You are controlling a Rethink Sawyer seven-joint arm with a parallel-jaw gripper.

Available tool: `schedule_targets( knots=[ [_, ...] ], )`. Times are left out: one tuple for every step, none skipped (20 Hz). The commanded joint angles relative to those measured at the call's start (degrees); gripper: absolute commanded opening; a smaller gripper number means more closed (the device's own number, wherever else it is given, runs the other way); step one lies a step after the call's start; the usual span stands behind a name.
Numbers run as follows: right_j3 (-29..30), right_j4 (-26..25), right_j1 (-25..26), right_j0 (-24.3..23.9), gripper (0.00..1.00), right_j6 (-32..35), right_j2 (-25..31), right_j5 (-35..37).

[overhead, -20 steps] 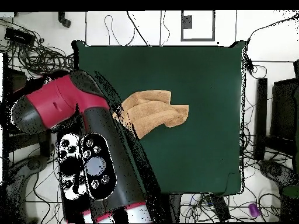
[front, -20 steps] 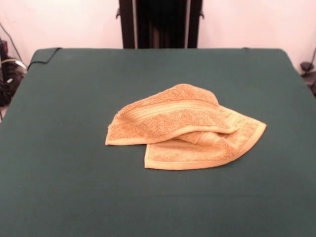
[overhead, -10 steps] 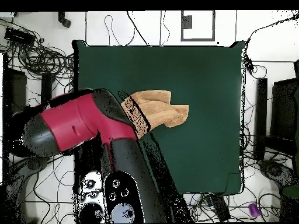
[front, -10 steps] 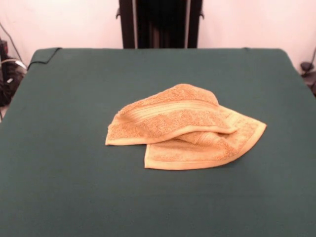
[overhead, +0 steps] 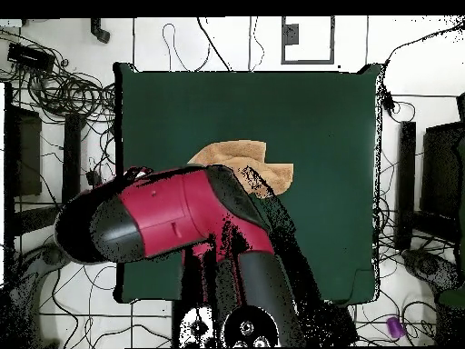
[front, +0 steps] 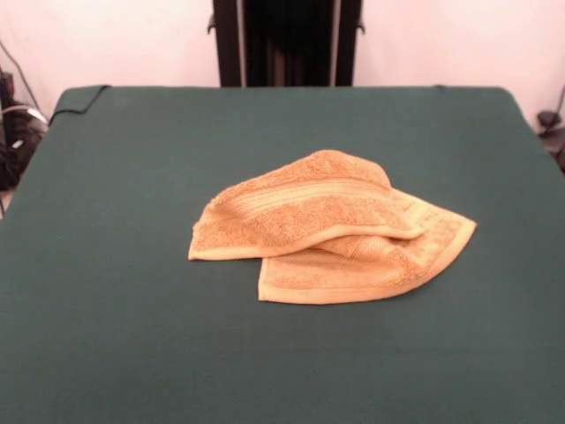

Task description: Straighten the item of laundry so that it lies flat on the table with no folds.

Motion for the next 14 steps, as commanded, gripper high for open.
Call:
schedule_targets(
  knots=[
    [12.1,1.5,1.0,-1.1,1.0,-13.4,7.7,-3.3],
    [12.2,1.3,1.2,-1.4,1.0,-13.4,7.9,-3.7],
    [12.3,1.2,1.3,-1.6,1.0,-13.4,8.1,-3.8],
    [12.6,1.2,1.4,-2.0,1.0,-13.4,8.2,-4.1],
    [12.7,1.1,1.3,-2.1,1.0,-13.4,8.3,-4.1],
    [12.9,1.0,1.3,-2.2,1.0,-13.3,8.4,-4.2],
    [13.4,0.7,1.0,-2.6,1.0,-13.3,8.4,-4.5],
    [13.6,0.3,1.0,-2.9,1.0,-13.4,8.4,-4.8],
    [13.8,0.1,1.0,-3.1,1.0,-13.5,8.5,-5.1],
    [14.1,-0.1,1.2,-3.7,1.0,-14.1,8.8,-5.5],
    [14.3,-0.2,1.4,-4.2,1.0,-14.4,9.1,-5.6],
    [14.4,-0.5,1.6,-4.8,1.0,-15.0,9.5,-5.8],
    [14.6,-0.7,1.7,-5.3,1.0,-15.2,9.8,-5.9],
    [14.7,-1.0,1.9,-6.0,1.0,-15.7,10.1,-6.2]
  ],
)
